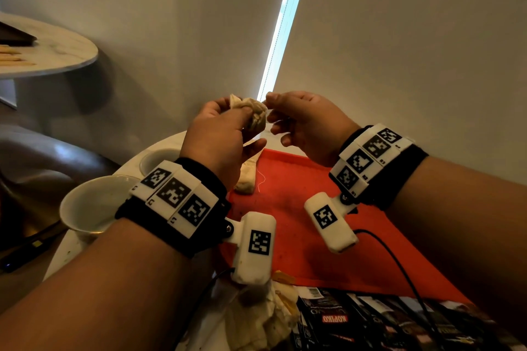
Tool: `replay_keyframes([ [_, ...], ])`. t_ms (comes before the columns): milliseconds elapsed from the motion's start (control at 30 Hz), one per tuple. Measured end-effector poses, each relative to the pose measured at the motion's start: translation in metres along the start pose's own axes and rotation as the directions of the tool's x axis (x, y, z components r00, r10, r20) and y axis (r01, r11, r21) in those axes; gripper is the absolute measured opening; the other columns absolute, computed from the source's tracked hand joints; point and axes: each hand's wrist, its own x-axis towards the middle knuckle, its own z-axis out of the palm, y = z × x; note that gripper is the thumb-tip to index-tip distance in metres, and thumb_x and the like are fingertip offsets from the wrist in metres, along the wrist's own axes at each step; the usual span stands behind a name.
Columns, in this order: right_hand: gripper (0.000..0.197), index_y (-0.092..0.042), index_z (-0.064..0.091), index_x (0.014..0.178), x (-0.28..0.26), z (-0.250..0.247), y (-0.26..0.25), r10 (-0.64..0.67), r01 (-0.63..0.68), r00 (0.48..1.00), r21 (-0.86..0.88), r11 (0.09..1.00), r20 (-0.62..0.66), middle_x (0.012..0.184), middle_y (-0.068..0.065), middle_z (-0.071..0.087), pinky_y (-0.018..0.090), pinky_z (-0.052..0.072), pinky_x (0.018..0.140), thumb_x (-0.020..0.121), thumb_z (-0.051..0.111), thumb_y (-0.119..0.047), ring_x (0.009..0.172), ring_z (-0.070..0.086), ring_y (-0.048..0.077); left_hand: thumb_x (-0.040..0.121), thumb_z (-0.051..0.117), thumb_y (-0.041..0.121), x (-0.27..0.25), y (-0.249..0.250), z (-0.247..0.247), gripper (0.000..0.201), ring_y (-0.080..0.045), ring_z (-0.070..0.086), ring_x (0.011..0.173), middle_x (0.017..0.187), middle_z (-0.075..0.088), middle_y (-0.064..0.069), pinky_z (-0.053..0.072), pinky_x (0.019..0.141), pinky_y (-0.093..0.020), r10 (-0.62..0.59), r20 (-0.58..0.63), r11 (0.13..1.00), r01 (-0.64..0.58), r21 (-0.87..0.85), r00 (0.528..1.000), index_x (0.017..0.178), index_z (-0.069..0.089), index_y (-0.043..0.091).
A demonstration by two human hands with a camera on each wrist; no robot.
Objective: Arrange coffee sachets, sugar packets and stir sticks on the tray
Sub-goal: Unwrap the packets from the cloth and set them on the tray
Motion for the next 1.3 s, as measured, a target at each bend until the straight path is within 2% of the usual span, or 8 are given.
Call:
replay_keyframes([
  [133,0.013,-0.011,0.073,0.098,-0.004,0.001,0.0,-0.024,0.025,0.999,-0.054,0.998,0.024,0.09,0.009,0.069,0.03,0.048,0.058,0.089,0.073,-0.02,0.075,0.062,0.018,0.099,0.06,0.013,0.0,0.0,-0.001,0.034,-0.022,0.074,0.094,0.111,0.071,-0.01,0.06,0.067,-0.029,-0.005,0.007,1.0,0.005,-0.005,1.0,0.132,0.055,0.019],
  [333,0.006,-0.019,0.072,0.093,-0.007,0.002,0.002,-0.073,0.071,0.997,-0.14,0.988,-0.012,0.084,0.002,0.072,0.03,0.049,0.06,0.089,0.072,-0.014,0.074,0.064,0.015,0.095,0.065,0.012,0.001,-0.002,-0.001,0.037,-0.024,0.076,0.09,0.11,0.072,-0.012,0.06,0.068,-0.031,-0.014,0.021,1.0,0.014,-0.007,1.0,0.13,0.055,0.017],
  [533,0.006,-0.012,0.066,0.087,-0.005,0.003,0.001,-0.06,0.059,0.998,-0.012,0.998,-0.035,0.089,0.016,0.072,0.031,0.047,0.057,0.09,0.067,-0.007,0.08,0.069,0.025,0.098,0.058,0.004,0.003,-0.002,-0.001,0.027,-0.026,0.076,0.09,0.111,0.069,-0.015,0.061,0.071,-0.032,-0.04,0.011,0.999,0.041,-0.023,0.999,0.12,0.057,0.018],
  [667,0.006,-0.009,0.063,0.088,-0.007,0.003,0.001,-0.027,0.03,0.999,0.077,0.997,-0.037,0.086,0.015,0.071,0.03,0.047,0.055,0.092,0.064,-0.004,0.072,0.07,0.022,0.099,0.049,0.0,0.003,-0.001,-0.002,0.031,-0.023,0.073,0.094,0.11,0.068,-0.013,0.06,0.068,-0.029,-0.028,0.021,1.0,0.028,0.014,0.999,0.124,0.054,0.019],
  [867,0.006,-0.007,0.062,0.09,-0.01,0.005,0.003,-0.012,0.014,1.0,0.087,0.996,-0.023,0.083,0.015,0.068,0.03,0.045,0.055,0.092,0.064,-0.002,0.066,0.063,0.02,0.095,0.061,0.011,-0.001,-0.001,-0.002,0.021,-0.019,0.07,0.095,0.109,0.071,-0.008,0.057,0.07,-0.028,0.002,0.031,0.989,-0.007,0.146,1.0,0.113,0.059,0.021],
  [967,0.006,-0.008,0.064,0.093,-0.012,0.005,0.004,-0.001,-0.001,1.0,0.102,0.995,0.026,0.086,0.014,0.068,0.029,0.044,0.054,0.091,0.064,-0.002,0.069,0.063,0.02,0.095,0.061,0.009,0.002,-0.003,-0.004,0.019,-0.026,0.069,0.096,0.11,0.07,-0.014,0.055,0.066,-0.029,0.026,-0.001,0.979,-0.025,0.2,1.0,0.108,0.062,0.023],
  [1133,0.012,-0.01,0.069,0.097,-0.014,0.003,0.008,-0.001,-0.002,0.997,0.034,0.999,0.083,0.09,0.011,0.073,0.026,0.044,0.053,0.088,0.068,-0.002,0.077,0.069,0.018,0.09,0.071,0.014,0.001,-0.003,-0.003,0.018,-0.033,0.069,0.097,0.105,0.072,-0.018,0.052,0.074,-0.038,0.009,0.04,0.977,-0.017,0.213,0.999,0.105,0.063,0.019],
  [1300,0.011,-0.01,0.065,0.091,-0.013,0.003,0.013,0.024,-0.024,0.999,-0.004,1.0,0.036,0.09,0.014,0.073,0.026,0.043,0.052,0.088,0.069,-0.001,0.079,0.07,0.021,0.095,0.063,0.012,0.006,-0.003,-0.006,0.014,-0.017,0.059,0.08,0.093,0.066,-0.008,0.047,0.059,-0.028,0.006,0.022,0.974,-0.011,0.225,1.0,0.105,0.063,0.022],
])
